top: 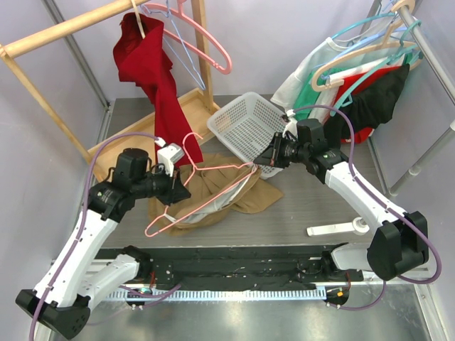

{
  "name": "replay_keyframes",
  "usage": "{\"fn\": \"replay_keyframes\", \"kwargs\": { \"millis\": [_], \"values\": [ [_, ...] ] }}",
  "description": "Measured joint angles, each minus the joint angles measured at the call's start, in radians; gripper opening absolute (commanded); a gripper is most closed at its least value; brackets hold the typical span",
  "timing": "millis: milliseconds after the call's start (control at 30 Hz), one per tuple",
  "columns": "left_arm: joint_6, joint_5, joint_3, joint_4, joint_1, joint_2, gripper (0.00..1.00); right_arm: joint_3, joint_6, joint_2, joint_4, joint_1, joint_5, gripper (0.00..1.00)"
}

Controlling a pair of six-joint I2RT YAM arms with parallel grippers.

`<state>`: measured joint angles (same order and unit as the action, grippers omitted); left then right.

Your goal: Place the skirt on the hanger

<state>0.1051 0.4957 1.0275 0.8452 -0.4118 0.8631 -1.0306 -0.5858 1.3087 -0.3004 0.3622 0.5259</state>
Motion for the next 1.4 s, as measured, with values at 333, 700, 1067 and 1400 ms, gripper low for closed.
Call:
{"fn": "replay_keyframes", "kwargs": {
  "millis": [333, 700, 1067, 1400],
  "values": [
    [0.031, 0.035, -0.03, -0.064, 0.0, 0.008, 0.0, -0.009, -0.008, 0.001, 0.018, -0.004, 0.075, 0.01],
    [0.124, 0.074, -0.074, -0.228, 0.0, 0.049, 0.0, -0.045, 0.016, 0.031, 0.034, 0.031, 0.201, 0.01],
    [0.182, 0.058, -0.097, -0.326, 0.0, 0.04, 0.0, -0.12, 0.107, 0.029, -0.081, 0.039, 0.174, 0.61],
    [0.17, 0.021, -0.048, -0.232, 0.0, -0.065, 0.0, -0.195, 0.21, -0.091, -0.179, 0.04, 0.051, 0.99]
  ]
}}
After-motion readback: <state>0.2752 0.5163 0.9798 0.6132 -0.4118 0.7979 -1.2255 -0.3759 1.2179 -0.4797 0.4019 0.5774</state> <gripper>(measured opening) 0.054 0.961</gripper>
